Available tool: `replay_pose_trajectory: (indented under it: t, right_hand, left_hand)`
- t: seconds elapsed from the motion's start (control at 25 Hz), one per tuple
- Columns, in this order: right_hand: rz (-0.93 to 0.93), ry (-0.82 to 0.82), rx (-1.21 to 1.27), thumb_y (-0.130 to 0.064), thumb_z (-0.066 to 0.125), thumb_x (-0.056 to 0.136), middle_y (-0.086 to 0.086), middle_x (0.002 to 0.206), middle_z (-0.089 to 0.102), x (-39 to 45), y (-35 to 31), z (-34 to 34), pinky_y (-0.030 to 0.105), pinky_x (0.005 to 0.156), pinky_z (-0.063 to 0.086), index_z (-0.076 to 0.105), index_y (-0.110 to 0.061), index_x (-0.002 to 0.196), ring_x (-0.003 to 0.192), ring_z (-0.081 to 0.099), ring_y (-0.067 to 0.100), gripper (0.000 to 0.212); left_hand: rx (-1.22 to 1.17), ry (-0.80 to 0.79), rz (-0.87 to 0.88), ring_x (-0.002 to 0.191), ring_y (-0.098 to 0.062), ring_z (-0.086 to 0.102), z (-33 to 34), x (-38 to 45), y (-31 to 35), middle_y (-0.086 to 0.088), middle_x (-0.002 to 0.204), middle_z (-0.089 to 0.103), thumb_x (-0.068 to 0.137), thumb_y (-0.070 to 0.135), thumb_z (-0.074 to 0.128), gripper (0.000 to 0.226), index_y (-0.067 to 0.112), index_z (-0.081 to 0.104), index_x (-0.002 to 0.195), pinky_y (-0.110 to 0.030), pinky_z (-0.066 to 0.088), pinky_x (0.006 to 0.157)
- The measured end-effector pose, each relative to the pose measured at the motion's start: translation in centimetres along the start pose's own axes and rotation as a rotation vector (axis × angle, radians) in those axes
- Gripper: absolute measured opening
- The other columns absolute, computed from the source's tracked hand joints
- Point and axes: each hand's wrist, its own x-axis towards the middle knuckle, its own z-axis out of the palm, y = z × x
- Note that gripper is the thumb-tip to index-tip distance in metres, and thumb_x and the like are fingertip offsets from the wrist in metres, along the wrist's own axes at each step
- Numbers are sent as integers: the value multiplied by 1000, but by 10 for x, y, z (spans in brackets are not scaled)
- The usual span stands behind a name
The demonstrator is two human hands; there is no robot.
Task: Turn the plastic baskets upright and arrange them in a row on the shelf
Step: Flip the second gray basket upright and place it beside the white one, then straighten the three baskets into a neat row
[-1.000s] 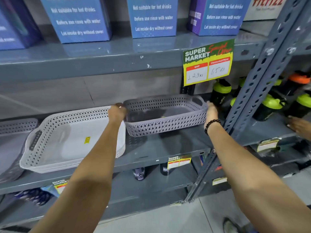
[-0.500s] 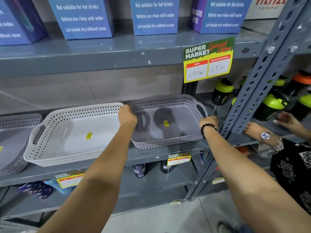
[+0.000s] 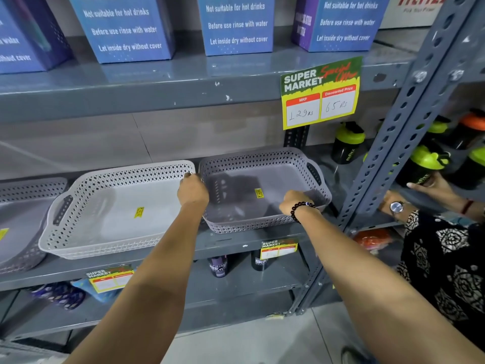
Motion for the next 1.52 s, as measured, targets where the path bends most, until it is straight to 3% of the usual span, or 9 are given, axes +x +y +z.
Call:
replay_pose_trajectory:
  t: [0.24, 0.4, 0.56, 0.68, 0.8, 1.04, 1.16, 1.28, 1.52]
  right_hand:
    - [25, -95, -89, -14, 44, 90, 12, 92, 57, 2, -1, 0, 30, 72, 41, 56, -2, 110, 84, 50, 28, 27]
    - [5, -21, -125, -10, 44, 88, 8, 75, 51, 8, -14, -2, 30, 70, 42, 52, -4, 85, 83, 51, 28, 10]
    - [-175, 17, 36, -25, 45, 92, 7, 72, 54, 14, -72, 5, 27, 64, 39, 47, -9, 64, 81, 51, 27, 32]
    - [-302, -77, 300, -32, 43, 96, 8, 117, 61, 6, -128, 24, 36, 96, 44, 61, -14, 113, 114, 54, 30, 30]
    - [-306, -91, 451, -36, 38, 97, 11, 153, 33, 1, -169, 46, 35, 115, 28, 27, -16, 148, 139, 36, 27, 56]
    - [-181, 12, 426, -32, 27, 100, 17, 138, 47, 6, -212, 82, 36, 82, 45, 8, -26, 151, 102, 55, 29, 54]
    - [-195, 11, 264, -23, 28, 100, 12, 105, 52, 7, -216, 94, 41, 92, 46, 16, -20, 149, 99, 55, 31, 51]
    - [-212, 132, 124, -13, 31, 100, 28, 133, 47, 6, -212, 99, 38, 84, 47, 8, -19, 151, 105, 57, 36, 57]
    - [-233, 157, 44, 5, 34, 94, 29, 118, 56, 6, -214, 102, 23, 50, 33, 6, -16, 151, 70, 53, 27, 67]
  left_hand:
    - [56, -53, 63, 103, -35, 61, -1, 0, -10, -16, 113, 62, 93, 8, 45, 30, 13, 66, 114, -41, 53, 84]
    - [-28, -6, 89, 121, -37, 51, -10, -3, -20, -17, 135, 51, 96, 32, 44, 42, 11, 53, 131, -46, 43, 100]
    - [-58, 160, -21, 129, -36, 44, -41, 15, -75, -19, 138, 49, 98, 36, 39, 50, 2, 46, 134, -46, 34, 107]
    - [-25, 215, -122, 129, -38, 42, -71, 36, -135, -26, 134, 50, 99, 34, 37, 50, -4, 46, 130, -48, 31, 108]
    - [42, 190, -234, 133, -40, 37, -94, 53, -197, -26, 140, 44, 98, 35, 36, 52, -2, 42, 134, -53, 27, 110]
    - [-11, 8, -294, 123, -44, 48, -117, 75, -283, -26, 138, 47, 100, 31, 32, 45, 6, 41, 136, -52, 42, 99]
    - [21, -86, -217, 117, -44, 53, -118, 75, -292, -27, 132, 53, 102, 28, 28, 44, 16, 35, 144, -48, 47, 90]
    - [60, -97, -122, 109, -45, 57, -119, 76, -300, -29, 127, 57, 103, 17, 26, 45, 15, 28, 147, -47, 49, 83]
    - [6, -89, -95, 107, -45, 57, -116, 72, -307, -29, 124, 59, 100, 6, 27, 50, 15, 23, 150, -47, 48, 83]
